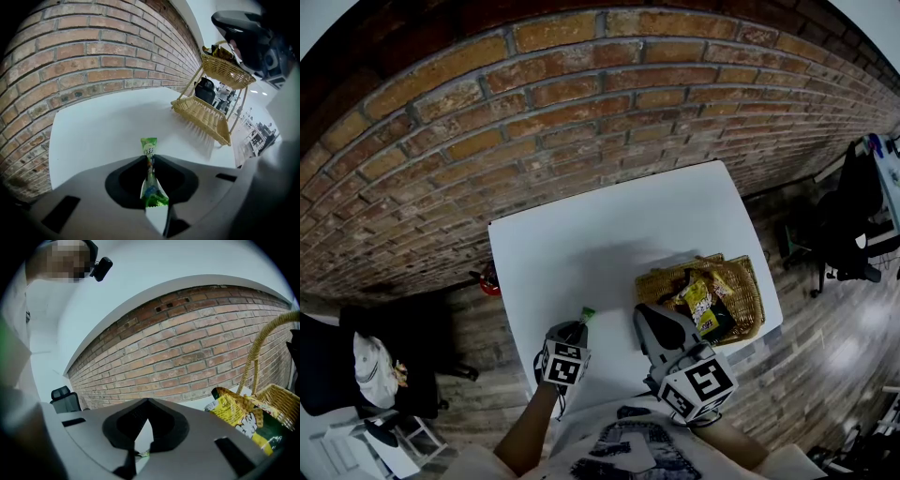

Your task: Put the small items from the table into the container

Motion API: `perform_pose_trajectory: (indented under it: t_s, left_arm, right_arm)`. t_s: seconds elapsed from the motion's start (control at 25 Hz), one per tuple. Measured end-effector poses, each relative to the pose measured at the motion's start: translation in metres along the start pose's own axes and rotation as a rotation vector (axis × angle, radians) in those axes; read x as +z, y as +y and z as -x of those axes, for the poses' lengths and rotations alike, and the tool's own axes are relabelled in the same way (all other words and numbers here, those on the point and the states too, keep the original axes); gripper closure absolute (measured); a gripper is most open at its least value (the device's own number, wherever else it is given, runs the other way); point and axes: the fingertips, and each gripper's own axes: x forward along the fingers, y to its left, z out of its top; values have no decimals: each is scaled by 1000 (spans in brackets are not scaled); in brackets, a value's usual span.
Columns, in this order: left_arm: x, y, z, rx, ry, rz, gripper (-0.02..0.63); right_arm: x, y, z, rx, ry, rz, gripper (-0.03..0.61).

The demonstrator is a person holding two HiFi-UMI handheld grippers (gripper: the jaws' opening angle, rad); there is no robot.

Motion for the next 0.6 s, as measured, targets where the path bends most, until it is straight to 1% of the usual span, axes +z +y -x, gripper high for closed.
perform_pose_trajectory:
  t_s: [0.36,0.6]
  left_arm:
    - [7,-7,21,29,-65,7,514]
    - [29,-20,48,58,-143,9,517]
  right_arm:
    - [9,9,19,18,-44,12,560]
    - [16,13,36,41,-74,17,560]
